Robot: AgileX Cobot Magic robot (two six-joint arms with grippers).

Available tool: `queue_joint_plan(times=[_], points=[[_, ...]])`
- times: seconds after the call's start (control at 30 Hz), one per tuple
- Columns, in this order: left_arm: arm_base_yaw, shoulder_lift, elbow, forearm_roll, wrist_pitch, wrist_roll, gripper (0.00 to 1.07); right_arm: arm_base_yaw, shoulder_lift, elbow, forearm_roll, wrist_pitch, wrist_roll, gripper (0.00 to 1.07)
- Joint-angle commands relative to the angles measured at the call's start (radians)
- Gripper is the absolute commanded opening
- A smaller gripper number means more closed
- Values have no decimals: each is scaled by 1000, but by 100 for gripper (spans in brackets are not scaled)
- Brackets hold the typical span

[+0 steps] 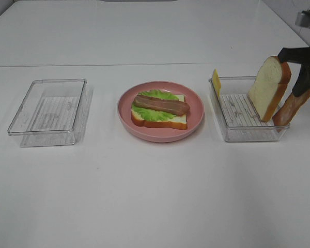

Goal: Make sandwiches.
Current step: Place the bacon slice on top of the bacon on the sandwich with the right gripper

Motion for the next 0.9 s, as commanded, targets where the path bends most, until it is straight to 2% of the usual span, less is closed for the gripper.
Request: queue_joint_plan(times=[0.03, 0.2, 0.23, 0.33, 0.43, 0.47, 0.53, 0.57, 0.63, 0.7, 0.73, 0.8, 0.83, 0.9], points=[[4, -18, 2, -9, -16, -6, 100, -2, -103, -6, 51, 38, 24, 0], [4, -18, 2, -9, -16, -6, 100, -1, -207, -6, 140, 38, 19, 0], [4, -18, 2, -9, -16, -6, 100, 0, -226, -15, 202, 40, -4, 0], [4, -18, 2, -9, -16, -6, 100, 9, -227, -24, 240, 44, -22, 0], [4, -18, 2, -9, -16, -6, 100, 55, -218, -53, 294, 27, -50, 0], [4, -18, 2, -9, -16, -6, 100, 123, -207, -74, 304, -16, -50, 0], [4, -18, 2, -9, -16, -6, 100, 149, -200, -86, 307, -33, -49, 0], [4, -18, 2, -9, -16, -6, 100, 209, -173, -109, 313, -69, -42, 0], [4, -18, 2, -9, -16, -6, 100, 239, -155, -123, 320, -93, -34, 0], [4, -18, 2, -9, -16, -6, 100, 321, -86, -169, 352, -132, -29, 0], [4, -18, 2, -9, -16, -6, 100, 321, -86, -169, 352, -132, -29, 0], [4, -18, 2, -9, -16, -6, 100, 404, 34, -263, 386, -139, -29, 0], [4, -18, 2, -9, -16, -6, 100, 404, 34, -263, 386, -139, -29, 0], [4, -18, 2, -9, -16, -6, 100, 445, 126, -341, 404, -140, -30, 0]])
